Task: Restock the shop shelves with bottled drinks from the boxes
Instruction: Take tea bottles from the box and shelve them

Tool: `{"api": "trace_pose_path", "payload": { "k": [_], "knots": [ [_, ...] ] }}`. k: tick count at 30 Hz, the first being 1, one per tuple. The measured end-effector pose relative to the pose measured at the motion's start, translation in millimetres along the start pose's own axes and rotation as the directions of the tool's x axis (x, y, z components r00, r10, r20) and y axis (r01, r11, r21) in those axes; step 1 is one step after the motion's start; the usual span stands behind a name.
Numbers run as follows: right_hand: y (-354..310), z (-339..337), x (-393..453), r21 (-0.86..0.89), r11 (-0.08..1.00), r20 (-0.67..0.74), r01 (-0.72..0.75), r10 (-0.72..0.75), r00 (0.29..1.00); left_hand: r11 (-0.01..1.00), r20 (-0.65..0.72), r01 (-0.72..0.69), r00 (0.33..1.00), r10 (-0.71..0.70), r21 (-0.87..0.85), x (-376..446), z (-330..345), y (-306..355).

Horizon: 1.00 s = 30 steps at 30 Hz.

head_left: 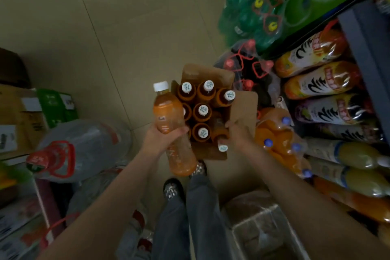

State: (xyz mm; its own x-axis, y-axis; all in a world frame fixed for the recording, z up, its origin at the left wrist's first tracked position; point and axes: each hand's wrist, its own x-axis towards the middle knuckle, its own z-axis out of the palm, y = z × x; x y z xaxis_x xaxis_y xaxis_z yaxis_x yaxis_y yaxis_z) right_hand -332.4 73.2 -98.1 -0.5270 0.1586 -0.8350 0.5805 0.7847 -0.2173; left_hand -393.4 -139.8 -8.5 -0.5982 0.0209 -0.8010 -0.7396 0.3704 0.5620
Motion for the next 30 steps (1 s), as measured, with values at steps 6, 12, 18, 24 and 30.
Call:
{"api": "trace_pose_path", "payload": {
  "k": [6, 12, 18, 24, 30],
  "knots": [
    [-9, 52, 8, 0.257, 0.952, -0.1, -0.165, 0.196, 0.976, 0.994, 0.019, -0.017, 1.0, 0.016, 0.103, 0, -19, -33],
    [-24, 39, 4, 0.14, 0.974, -0.209, -0.175, 0.202, 0.957, 0.981, 0.099, -0.082, 0.993, 0.065, 0.175, -11, -9, -37],
    [-32, -42, -110, -0.208, 0.978, -0.279, 0.0, -0.06, 0.958, 0.957, 0.151, -0.188, 0.976, 0.157, 0.219, -80, -9, -10],
    [6, -102, -320, -0.022, 0.996, -0.482, 0.089, -0.088, 0.872, 0.848, 0.239, -0.429, 0.899, 0.366, 0.313, -201, 5, 26],
    [58, -139, -541, 0.287, 0.941, -0.797, 0.179, 0.13, 0.59, 0.676, 0.454, -0.688, 0.707, 0.543, 0.264, -347, 65, 86]
  ]
}}
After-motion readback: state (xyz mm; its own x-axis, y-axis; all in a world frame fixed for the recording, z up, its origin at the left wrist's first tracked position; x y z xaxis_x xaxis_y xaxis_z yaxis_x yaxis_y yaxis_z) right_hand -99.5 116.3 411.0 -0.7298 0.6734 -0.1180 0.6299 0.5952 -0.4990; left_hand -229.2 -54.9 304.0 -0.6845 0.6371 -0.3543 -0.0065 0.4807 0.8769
